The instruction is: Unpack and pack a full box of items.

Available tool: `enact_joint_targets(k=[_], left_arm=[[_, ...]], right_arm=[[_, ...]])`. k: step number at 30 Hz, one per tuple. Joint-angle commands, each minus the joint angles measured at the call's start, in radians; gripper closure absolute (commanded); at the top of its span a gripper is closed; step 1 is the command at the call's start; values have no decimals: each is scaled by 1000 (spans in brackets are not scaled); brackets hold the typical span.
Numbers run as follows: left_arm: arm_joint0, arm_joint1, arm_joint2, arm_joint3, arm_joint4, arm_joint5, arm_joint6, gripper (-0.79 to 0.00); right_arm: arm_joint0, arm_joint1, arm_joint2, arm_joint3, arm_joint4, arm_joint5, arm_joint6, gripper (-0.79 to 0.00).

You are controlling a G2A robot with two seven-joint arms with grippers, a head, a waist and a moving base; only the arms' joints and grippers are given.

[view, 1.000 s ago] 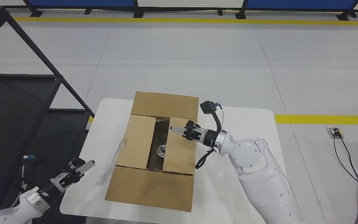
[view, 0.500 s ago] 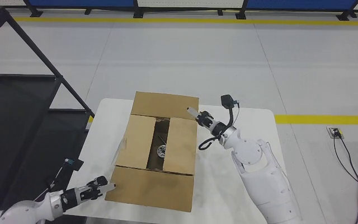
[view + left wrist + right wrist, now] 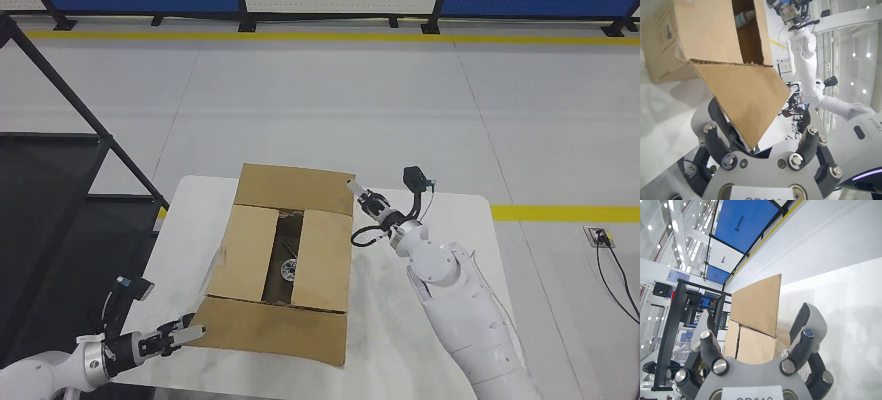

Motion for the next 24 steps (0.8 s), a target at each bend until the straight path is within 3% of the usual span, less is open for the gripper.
enact_joint_targets(k=[1, 8, 14, 24], left_arm=[[1, 2, -2, -5, -15, 17, 23, -785], [8, 3, 15, -57, 14, 73, 188, -785], [8, 1, 48, -107, 41, 122, 323, -785], [4, -1, 101, -162, 100, 170, 472, -785]], right_arm=[[36, -8, -16, 70, 14, -17, -10, -785], [158, -43, -59, 316, 121, -150, 19, -785], [237, -66, -55, 483, 267, -306, 121, -785], [289, -58, 13, 589, 450, -520, 337, -785]])
